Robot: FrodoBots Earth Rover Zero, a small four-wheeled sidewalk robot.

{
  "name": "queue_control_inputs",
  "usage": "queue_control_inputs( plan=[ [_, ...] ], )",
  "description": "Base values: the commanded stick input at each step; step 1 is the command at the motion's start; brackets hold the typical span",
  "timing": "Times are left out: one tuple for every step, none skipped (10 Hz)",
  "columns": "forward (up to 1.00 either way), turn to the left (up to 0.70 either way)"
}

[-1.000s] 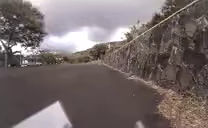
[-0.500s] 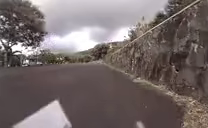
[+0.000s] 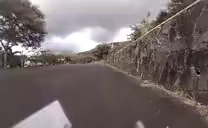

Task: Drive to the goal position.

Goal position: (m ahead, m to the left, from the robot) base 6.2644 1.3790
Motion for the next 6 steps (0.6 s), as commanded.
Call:
queue_control_inputs(
  plan=[
    [1.0, -0.18],
    [1.0, -0.02],
    [1.0, -0.15],
    [1.0, -0.14],
    [1.0, -0.14],
    [1.0, -0.25]
  ],
)
